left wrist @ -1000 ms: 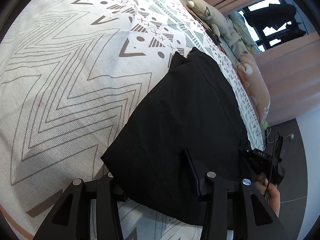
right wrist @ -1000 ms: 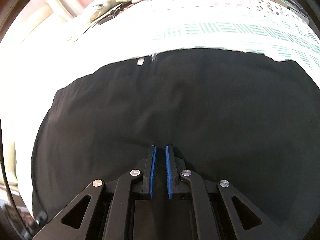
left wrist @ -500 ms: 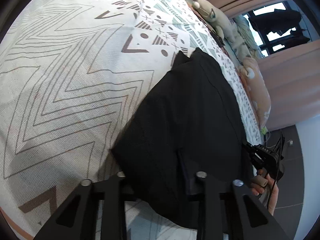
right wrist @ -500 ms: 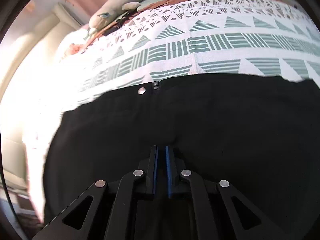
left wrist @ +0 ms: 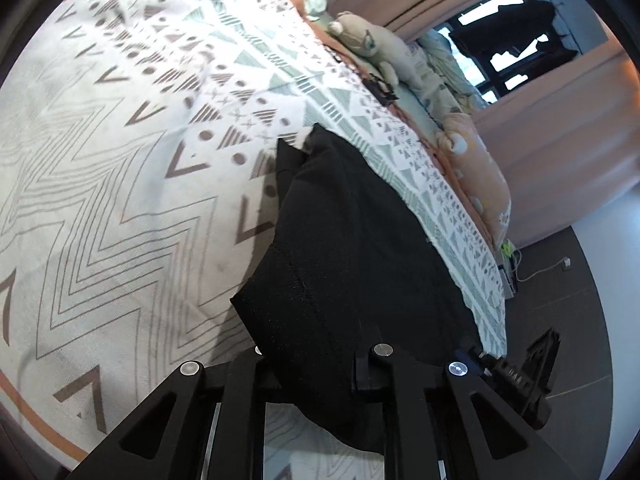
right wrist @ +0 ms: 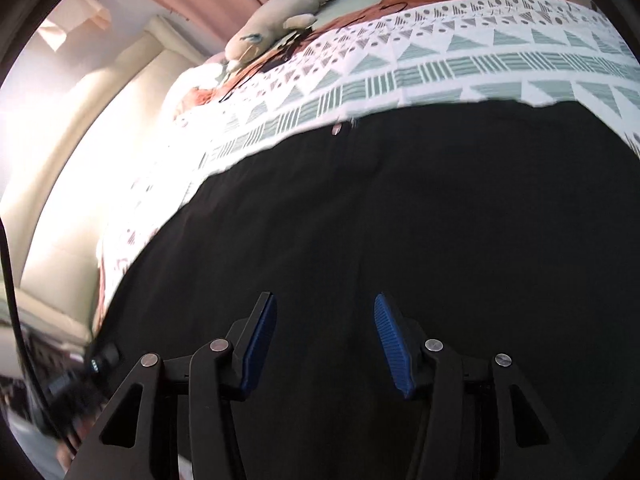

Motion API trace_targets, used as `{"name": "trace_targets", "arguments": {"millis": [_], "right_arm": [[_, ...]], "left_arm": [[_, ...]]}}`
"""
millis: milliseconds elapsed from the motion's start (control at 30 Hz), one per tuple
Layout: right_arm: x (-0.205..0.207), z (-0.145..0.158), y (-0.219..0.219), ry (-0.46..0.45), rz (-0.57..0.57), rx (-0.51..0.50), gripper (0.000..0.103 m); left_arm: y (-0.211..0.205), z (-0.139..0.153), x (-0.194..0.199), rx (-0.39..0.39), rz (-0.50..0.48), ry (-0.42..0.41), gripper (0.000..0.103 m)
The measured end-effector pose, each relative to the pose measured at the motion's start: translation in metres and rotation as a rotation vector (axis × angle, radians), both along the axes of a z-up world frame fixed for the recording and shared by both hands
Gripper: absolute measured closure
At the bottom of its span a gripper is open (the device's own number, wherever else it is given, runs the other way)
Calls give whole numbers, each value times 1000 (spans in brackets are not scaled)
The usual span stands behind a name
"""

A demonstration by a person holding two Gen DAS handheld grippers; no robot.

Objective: Fold large clothes

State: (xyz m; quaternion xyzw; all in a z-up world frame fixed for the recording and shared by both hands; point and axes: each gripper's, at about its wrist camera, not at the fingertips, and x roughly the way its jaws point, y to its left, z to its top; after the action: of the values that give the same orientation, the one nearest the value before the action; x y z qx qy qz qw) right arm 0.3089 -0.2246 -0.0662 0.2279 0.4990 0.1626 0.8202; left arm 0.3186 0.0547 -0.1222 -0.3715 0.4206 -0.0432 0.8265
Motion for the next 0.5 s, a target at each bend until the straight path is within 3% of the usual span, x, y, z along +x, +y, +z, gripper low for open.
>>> {"name": "trace_targets", "arguments": {"millis": [300, 500], "right_arm": [[-79, -4, 0, -1, 30, 63, 55], [-109, -18, 1, 21, 39, 108, 55]], "left_arm": [[-31, 46, 10, 37, -55, -73, 89], [-56, 73, 14, 62, -95, -115, 89]]}}
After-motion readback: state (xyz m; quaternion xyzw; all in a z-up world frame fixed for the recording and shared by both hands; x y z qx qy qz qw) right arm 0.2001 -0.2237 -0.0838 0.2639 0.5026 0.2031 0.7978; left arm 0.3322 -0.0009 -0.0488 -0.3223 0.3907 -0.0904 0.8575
